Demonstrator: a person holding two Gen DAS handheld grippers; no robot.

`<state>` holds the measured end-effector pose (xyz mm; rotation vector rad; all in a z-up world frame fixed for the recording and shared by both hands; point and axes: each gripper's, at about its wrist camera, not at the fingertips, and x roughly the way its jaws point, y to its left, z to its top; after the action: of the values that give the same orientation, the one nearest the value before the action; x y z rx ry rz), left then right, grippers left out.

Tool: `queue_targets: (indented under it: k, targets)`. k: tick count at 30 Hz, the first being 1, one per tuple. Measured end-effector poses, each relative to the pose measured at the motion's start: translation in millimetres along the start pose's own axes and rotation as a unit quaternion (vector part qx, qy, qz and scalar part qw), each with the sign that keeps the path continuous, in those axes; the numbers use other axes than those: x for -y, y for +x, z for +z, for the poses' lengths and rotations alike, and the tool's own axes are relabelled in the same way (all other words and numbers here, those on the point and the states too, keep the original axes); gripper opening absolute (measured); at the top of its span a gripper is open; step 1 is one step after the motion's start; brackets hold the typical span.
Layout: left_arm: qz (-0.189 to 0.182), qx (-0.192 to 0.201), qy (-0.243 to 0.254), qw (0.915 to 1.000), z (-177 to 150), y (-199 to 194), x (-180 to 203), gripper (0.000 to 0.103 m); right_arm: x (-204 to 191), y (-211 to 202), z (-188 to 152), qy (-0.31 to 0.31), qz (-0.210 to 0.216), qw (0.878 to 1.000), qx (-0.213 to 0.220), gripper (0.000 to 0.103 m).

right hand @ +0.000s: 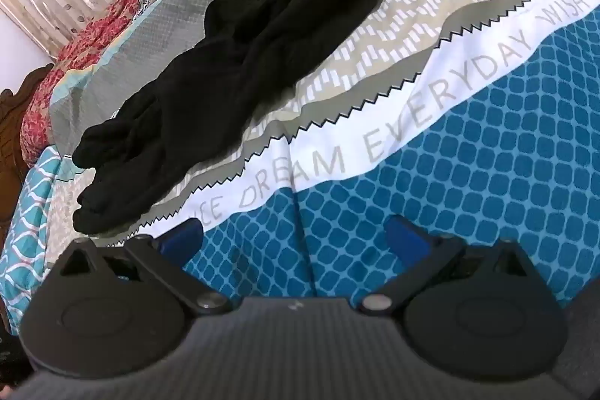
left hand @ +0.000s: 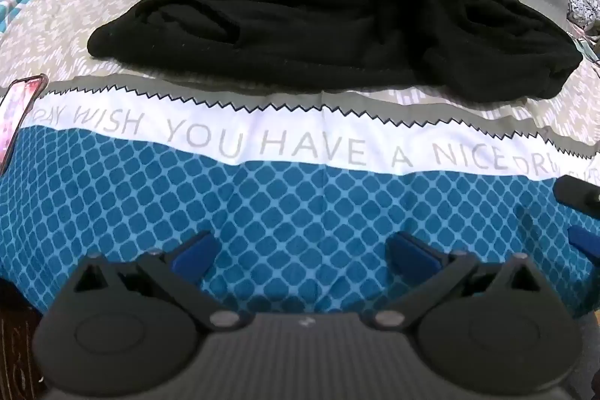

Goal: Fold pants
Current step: 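Move both grippers toward the crumpled black pants on the bed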

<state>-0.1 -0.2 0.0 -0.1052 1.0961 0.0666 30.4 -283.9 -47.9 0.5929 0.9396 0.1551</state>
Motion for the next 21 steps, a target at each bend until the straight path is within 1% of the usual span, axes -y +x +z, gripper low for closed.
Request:
queue_targets:
  k: [1,5,6,15,21]
  targets:
    - [-0.006,-0.003,-0.003,1.0000,0.3,0.2,-0.3,0.103,-0.4,-0.2,-0.3,-0.003,-0.003,1.000,0.002,0.103]
    - [-0.003,-0.001,0.001,1.0000,0.8,0.8,-0.1,0.103,-1.3,-0.2,-1.3,-0.003,-0.002,1.000,0.005,0.103]
    - [-0.008,-0.004,-0.005,0.9999,1.6,1.0,-1.8,0.103,-1.5,-0.1,-1.5,-0.003,-0.002,1.000,0.005,0.103]
    - [-0.004,-0.005,-0.003,1.0000,0.0,-1.5,-4.4,0.103,-3.2,0.5,-4.6,-0.006,-0.001,1.000,0.006,0.103]
    - [-0.004,-0.006,-0.004,1.0000,-0.6,0.2,-5.3,0.103,-5.6,3.7,-2.0,-0.022,-0.007,1.000,0.004,0.103]
